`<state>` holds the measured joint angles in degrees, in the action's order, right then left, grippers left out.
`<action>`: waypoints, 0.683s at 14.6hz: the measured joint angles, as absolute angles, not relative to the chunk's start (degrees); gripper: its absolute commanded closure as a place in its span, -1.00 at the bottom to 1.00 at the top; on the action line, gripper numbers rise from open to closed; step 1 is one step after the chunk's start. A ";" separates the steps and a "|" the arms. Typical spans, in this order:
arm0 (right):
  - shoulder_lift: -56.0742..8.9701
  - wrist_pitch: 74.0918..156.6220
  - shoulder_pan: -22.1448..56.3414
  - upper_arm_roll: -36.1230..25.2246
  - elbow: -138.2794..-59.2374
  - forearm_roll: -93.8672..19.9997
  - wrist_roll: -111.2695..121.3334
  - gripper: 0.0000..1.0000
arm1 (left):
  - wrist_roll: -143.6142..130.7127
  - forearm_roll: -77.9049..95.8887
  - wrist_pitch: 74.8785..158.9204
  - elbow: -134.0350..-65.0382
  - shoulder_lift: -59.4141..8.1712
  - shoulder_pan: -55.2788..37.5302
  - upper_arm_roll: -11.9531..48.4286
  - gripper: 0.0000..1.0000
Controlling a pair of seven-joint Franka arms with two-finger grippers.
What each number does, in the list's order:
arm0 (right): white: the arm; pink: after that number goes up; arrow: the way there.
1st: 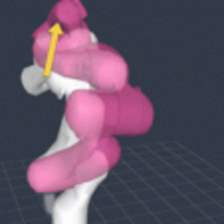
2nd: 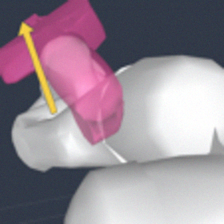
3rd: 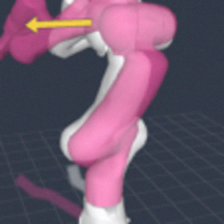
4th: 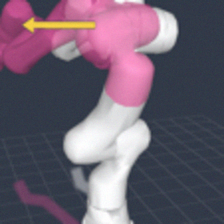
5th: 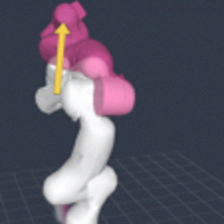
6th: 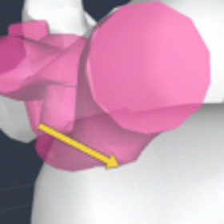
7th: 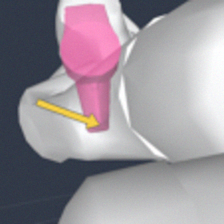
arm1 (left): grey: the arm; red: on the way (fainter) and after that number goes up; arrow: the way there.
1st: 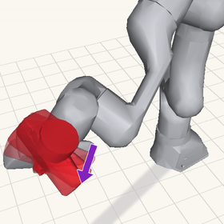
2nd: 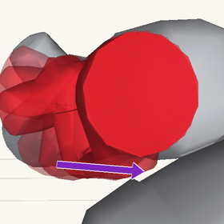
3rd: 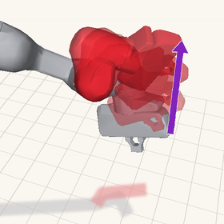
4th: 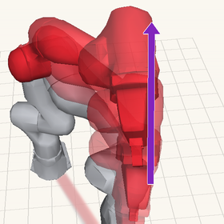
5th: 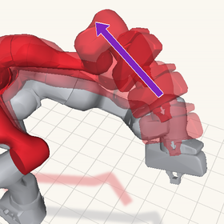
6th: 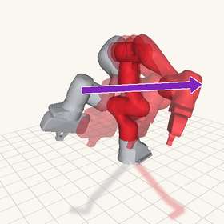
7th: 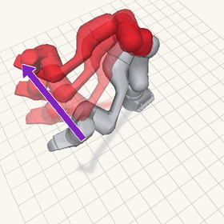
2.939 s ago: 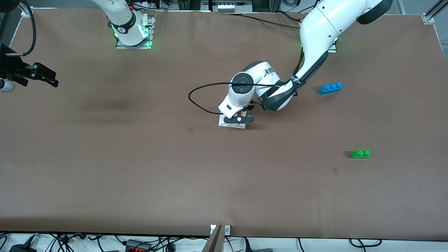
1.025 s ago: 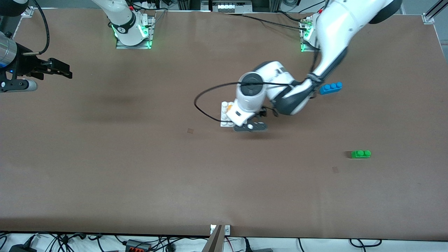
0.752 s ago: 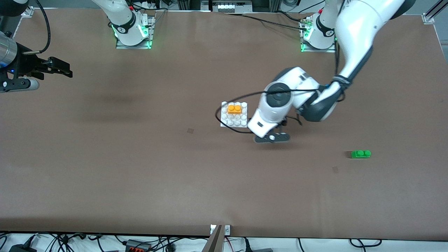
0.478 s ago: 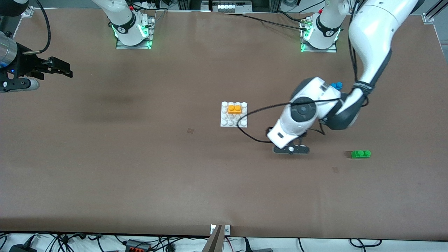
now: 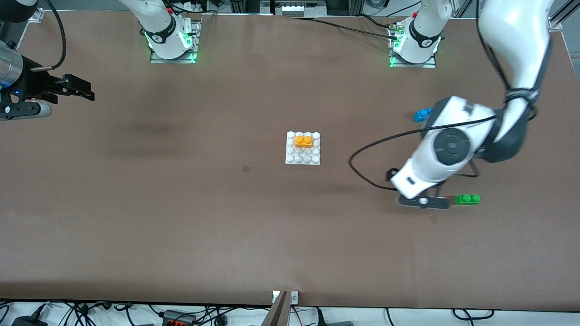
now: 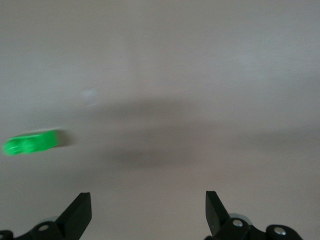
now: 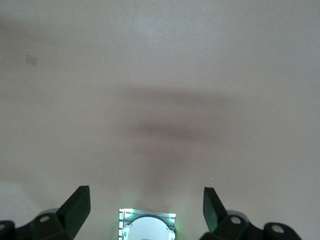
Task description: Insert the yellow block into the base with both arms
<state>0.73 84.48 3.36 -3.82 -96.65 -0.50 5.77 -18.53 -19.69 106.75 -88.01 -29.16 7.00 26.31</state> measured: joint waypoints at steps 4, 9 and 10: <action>0.64 84.49 3.36 -3.83 -96.64 -0.57 5.78 -1.00 | -9.78 -10.67 99.78 -87.78 -20.27 7.02 17.92 -1.00; 0.64 84.50 3.36 -3.83 -96.63 -0.58 5.80 -1.00 | -1.97 -6.09 92.88 -86.22 -12.43 6.92 10.41 -1.00; 0.64 84.50 3.36 -3.83 -96.63 -0.58 5.80 -1.00 | -2.28 -5.98 89.88 -85.05 -11.76 6.85 10.23 -1.00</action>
